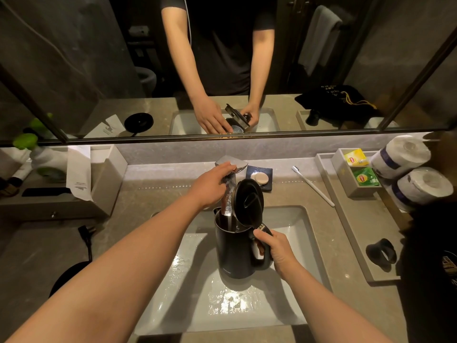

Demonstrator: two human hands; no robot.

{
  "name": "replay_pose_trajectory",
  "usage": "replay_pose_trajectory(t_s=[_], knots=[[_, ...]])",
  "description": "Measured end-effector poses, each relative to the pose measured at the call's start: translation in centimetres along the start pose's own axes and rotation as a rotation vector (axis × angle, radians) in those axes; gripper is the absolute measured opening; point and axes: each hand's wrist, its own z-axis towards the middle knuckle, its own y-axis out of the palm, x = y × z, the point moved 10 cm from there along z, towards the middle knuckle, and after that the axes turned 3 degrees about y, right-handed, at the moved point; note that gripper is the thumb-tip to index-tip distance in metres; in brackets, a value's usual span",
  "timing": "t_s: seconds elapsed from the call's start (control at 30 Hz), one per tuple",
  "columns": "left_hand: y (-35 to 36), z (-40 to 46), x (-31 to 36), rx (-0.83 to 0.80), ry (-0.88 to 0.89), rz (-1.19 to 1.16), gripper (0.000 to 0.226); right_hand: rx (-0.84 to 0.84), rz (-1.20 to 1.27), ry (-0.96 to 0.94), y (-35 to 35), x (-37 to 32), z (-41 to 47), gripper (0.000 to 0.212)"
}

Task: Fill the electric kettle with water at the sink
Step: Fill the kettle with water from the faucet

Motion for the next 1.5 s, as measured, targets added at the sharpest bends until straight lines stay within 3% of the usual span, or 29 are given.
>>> replay_pose_trajectory(t_s=[1.07,1.4,1.5], knots=[[-0.07,-0.05,-0.05,0.007,0.002,-0.003,0.062,-0.002,0.008,-0.011,-0.08,0.44,0.69,0.022],[-0.12,-0.17,-0.01,0.005,0.004,-0.019,0.062,0.017,0.000,-0.010,-0.37,0.59,0.70,0.042],[-0.09,-0.13,-0.10,0.001,0.002,-0.022,0.063,0.006,0.009,-0.015,-0.28,0.40,0.56,0.031]])
